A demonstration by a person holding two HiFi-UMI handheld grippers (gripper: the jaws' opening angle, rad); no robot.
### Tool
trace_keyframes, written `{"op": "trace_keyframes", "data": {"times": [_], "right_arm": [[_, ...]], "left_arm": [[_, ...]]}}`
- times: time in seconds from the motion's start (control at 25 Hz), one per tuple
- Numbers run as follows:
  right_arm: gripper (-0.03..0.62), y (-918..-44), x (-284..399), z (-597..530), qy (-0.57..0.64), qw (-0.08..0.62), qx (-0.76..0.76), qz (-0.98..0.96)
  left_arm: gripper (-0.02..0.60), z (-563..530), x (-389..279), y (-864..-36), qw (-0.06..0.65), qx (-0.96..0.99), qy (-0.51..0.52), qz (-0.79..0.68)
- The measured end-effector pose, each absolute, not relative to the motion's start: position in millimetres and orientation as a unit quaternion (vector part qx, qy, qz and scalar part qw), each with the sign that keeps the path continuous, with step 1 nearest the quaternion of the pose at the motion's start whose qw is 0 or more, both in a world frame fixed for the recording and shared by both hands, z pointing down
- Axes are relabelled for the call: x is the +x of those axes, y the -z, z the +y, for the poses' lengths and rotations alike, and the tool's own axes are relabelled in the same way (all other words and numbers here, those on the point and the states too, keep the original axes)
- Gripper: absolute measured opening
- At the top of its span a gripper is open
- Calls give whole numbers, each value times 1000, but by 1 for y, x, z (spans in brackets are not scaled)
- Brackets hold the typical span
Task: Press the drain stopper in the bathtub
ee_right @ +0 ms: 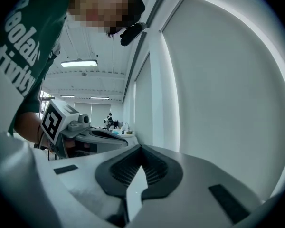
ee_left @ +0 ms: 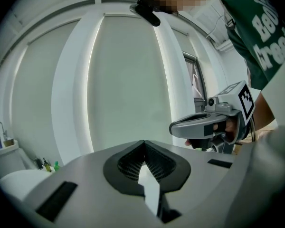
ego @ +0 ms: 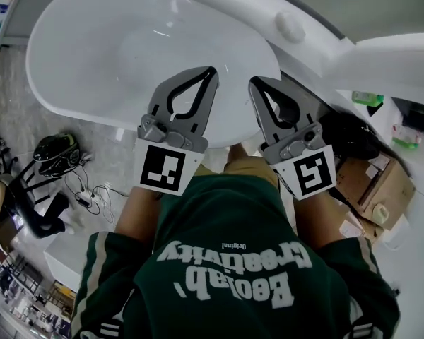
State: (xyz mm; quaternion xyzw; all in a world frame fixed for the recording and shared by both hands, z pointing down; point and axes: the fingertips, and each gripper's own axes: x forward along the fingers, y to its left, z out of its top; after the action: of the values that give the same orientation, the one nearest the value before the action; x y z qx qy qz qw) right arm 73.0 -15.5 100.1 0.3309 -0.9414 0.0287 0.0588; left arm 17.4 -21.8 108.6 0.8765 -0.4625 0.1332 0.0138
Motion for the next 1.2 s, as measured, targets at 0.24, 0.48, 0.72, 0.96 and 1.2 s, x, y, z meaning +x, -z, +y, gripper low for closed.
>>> {"op": "trace_keyframes", "data": {"times": [0.24, 0.48, 0.72, 0.96, 1.2], "right_arm": [[11, -124, 72, -30, -46, 48, 358, -931], [11, -181, 71, -41, -94, 55, 371, -922], [11, -258, 72, -48, -115, 81, 365, -920], [11, -357, 79, -56, -127, 115, 337, -926], [9, -459, 71, -58, -142, 130, 315, -929]], "left_arm": [[5, -24, 7, -137, 39, 888, -152, -433], [5, -32, 6, -207, 68, 891, -188, -406], [5, -44, 16, -279, 75, 900, -211, -374], [5, -53, 3, -376, 125, 879, -252, -385], [5, -51, -4, -504, 173, 855, -297, -388]]}}
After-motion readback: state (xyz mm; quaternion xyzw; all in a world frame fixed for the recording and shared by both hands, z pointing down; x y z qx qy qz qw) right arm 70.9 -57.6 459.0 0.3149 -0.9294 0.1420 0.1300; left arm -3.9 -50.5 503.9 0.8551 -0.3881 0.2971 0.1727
